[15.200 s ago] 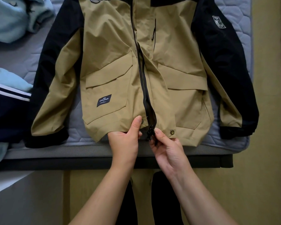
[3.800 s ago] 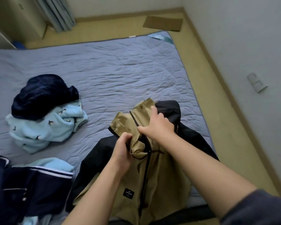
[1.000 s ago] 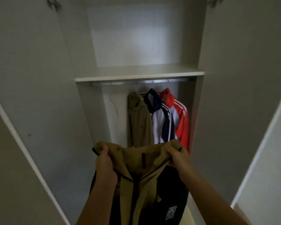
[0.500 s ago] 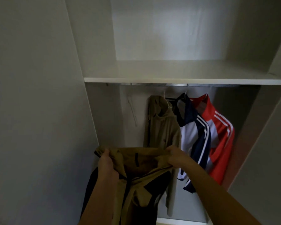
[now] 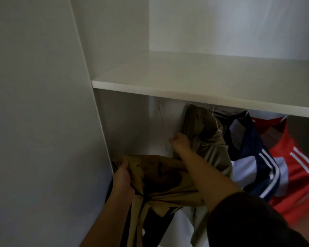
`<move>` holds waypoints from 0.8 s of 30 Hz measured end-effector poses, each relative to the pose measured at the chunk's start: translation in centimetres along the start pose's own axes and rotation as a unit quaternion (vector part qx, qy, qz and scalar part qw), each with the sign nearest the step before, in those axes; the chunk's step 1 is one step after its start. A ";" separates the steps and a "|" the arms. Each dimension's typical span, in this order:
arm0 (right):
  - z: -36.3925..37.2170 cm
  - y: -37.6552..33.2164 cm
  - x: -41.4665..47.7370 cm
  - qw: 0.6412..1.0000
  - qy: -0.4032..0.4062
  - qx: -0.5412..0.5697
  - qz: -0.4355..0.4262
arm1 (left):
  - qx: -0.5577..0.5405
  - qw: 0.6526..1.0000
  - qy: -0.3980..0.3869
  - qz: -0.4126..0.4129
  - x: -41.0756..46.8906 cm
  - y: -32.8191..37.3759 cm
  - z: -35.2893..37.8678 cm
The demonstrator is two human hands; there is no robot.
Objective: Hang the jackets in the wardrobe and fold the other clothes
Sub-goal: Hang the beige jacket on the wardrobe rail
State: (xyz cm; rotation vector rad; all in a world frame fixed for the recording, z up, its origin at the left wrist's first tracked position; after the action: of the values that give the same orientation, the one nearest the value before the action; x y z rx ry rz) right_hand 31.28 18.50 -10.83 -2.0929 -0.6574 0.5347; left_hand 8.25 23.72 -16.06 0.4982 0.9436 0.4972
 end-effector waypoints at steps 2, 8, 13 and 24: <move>1.3 -0.4 2.7 0.999 -0.018 0.048 0.010 | -0.011 1.000 0.023 0.015 1.0 0.9 0.0; 3.3 0.6 6.6 0.980 -0.001 0.187 0.068 | -0.045 0.997 0.059 0.036 4.0 3.1 0.5; 1.9 0.2 7.0 0.971 0.050 0.229 0.034 | -0.003 0.996 0.076 0.053 4.6 2.9 0.2; 0.2 -0.4 -1.5 0.952 0.020 0.297 0.067 | -0.004 1.000 -0.007 0.005 3.6 1.4 -0.4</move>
State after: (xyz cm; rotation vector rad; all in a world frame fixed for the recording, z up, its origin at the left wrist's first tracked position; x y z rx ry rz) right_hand 29.92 17.87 -10.38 -1.5754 -0.2787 0.6679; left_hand 9.43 27.03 -17.71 0.4989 0.9256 0.5065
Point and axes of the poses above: each hand's wrist, its own x-axis towards the middle knuckle, its own z-axis out of the palm, y = z × x, the point moved 9 cm from there along x, towards the middle knuckle, and after that the axes turned 4 degrees about -z, right-handed, at the moved point
